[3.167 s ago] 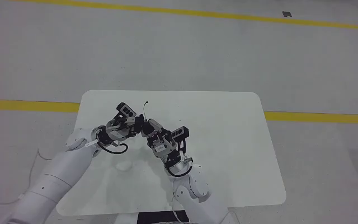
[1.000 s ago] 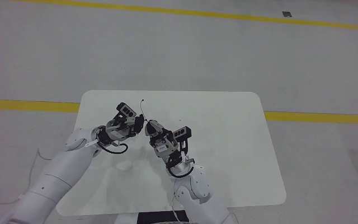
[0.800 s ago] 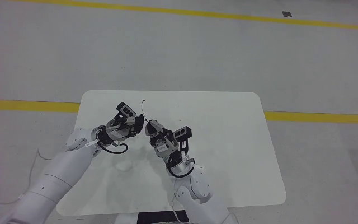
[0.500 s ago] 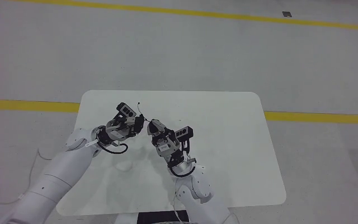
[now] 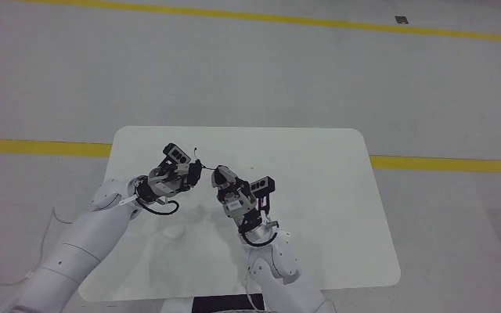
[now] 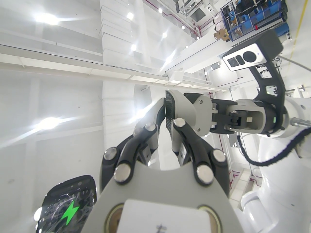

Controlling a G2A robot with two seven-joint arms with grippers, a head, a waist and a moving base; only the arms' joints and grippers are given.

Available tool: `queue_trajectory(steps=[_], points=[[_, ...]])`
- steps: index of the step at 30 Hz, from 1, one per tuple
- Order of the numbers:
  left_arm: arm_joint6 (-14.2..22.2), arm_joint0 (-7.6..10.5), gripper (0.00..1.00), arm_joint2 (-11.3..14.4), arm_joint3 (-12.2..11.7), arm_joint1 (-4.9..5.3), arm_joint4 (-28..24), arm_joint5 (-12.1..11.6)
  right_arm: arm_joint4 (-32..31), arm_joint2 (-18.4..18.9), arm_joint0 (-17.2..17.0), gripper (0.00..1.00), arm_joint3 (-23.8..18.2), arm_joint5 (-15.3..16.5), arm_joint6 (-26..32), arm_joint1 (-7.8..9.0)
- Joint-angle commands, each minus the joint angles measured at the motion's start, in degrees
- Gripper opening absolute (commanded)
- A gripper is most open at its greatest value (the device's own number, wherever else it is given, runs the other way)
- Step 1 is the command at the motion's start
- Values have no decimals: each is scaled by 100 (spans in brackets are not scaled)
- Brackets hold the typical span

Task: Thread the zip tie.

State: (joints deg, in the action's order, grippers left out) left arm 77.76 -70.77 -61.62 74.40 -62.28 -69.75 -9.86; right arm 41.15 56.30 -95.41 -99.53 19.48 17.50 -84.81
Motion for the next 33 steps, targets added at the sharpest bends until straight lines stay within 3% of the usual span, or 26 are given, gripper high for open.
queue_trajectory(steps=[1,33], points=[[0,0,0,0,0,0,0,0,-3,14,-8,0,-5,0,-1,-2],[0,0,0,0,0,0,0,0,-1,283,-90,0,-67,0,-14,-53]])
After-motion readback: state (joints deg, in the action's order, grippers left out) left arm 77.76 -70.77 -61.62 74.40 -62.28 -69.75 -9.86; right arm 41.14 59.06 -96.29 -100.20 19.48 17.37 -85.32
